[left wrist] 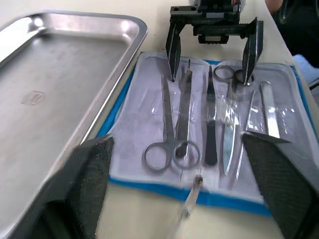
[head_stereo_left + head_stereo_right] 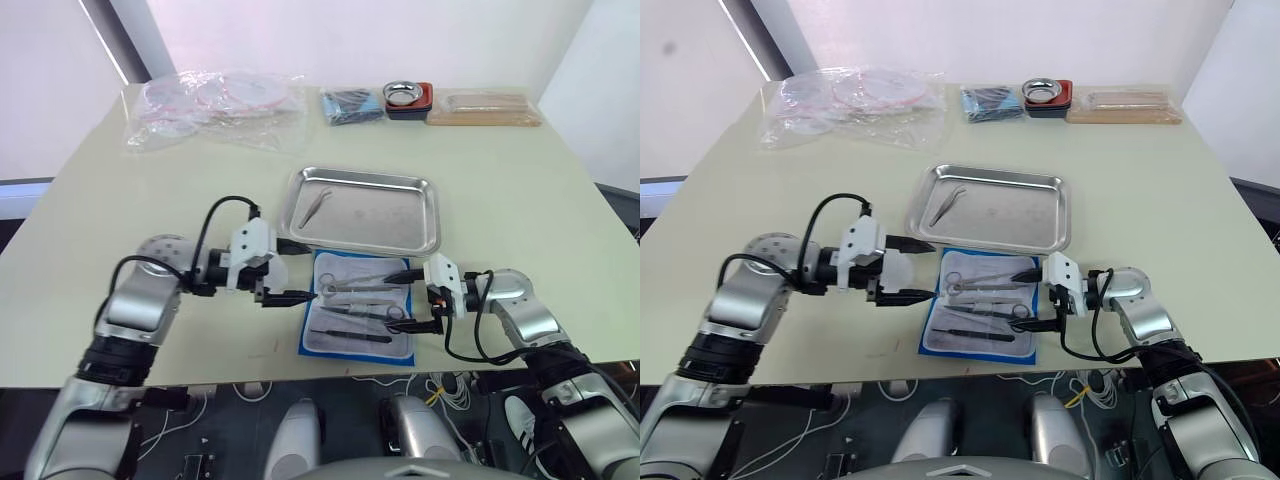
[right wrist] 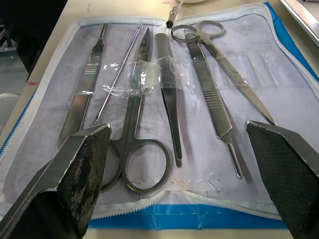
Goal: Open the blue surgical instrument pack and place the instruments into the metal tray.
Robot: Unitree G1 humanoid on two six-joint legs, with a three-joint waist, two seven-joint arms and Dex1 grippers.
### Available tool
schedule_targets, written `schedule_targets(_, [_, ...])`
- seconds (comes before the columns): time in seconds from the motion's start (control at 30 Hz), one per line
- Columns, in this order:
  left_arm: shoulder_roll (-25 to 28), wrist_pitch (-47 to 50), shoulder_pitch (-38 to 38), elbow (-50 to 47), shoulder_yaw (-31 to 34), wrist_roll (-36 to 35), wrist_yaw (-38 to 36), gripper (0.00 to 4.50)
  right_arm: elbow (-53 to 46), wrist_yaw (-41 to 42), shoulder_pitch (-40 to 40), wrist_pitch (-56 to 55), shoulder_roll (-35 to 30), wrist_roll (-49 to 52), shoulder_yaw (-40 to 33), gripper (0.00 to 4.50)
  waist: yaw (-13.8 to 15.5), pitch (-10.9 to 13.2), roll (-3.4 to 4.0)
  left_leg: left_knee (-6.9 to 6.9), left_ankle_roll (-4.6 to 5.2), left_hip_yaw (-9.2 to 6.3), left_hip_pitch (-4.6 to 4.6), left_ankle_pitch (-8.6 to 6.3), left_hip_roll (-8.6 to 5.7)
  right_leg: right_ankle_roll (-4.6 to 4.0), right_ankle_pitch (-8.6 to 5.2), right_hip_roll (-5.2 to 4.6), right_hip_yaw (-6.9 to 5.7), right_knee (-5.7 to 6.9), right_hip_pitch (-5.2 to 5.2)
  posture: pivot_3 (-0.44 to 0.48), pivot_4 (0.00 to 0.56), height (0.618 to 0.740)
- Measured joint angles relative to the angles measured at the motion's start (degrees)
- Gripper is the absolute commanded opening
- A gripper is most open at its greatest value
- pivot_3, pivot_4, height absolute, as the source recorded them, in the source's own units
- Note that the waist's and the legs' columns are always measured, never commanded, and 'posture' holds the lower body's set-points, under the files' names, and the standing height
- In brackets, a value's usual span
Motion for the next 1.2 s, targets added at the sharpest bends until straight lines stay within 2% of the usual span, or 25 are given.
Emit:
schedule_targets(0.03, [-1.3,-0.1,-0.9,1.3,-1.1,0.9,0.7,2.23,0.0,0.0,0.0,0.0,0.0,0.0,0.0,4.50,0.0,0.0,-0.04,0.00,0.00,0.00,0.01,0.00,0.00,0.00,0.00,0.00,0.00,0.01,0.01,0.000,0.150,0.740])
schedule_targets(0.1, [-2.5,-0.5,-1.8,2.9,-1.9,1.8,1.1,1.66,-0.1,0.0,0.0,0.0,0.1,0.0,0.0,4.50,0.0,-0.1,-0.08,0.00,0.00,0.00,0.01,0.00,0.00,0.01,0.00,0.01,0.00,0.01,0.01,0.000,0.150,0.740])
schedule_targets(0.3, [-5.7,-6.9,-5.0,12.9,-5.7,7.7,1.5,1.66,-0.1,-0.3,0.1,0.0,0.1,0.0,0.0,4.50,0.0,-0.1,-0.04,0.03,0.01,-0.03,0.02,0.01,-0.02,0.01,0.00,0.02,-0.01,0.05,0.03,0.000,0.150,0.740])
schedule_targets(0.53, [-8.9,-11.5,-8.5,19.0,-6.4,9.7,1.0,1.66,-0.1,-0.4,0.1,0.0,0.1,0.0,0.0,4.50,0.0,-0.1,-0.03,0.03,0.01,-0.06,0.03,0.01,-0.03,0.01,0.01,0.05,-0.03,0.08,0.04,0.000,0.150,0.740])
schedule_targets(1.2, [-9.6,-12.9,-11.8,23.7,-8.6,11.3,-3.2,1.66,0.1,-0.9,0.2,0.0,0.3,-0.1,0.2,4.50,-0.1,-0.4,0.21,0.03,0.01,-0.10,0.12,0.01,-0.03,0.01,0.01,0.08,-0.03,0.09,0.16,0.000,0.150,0.740])
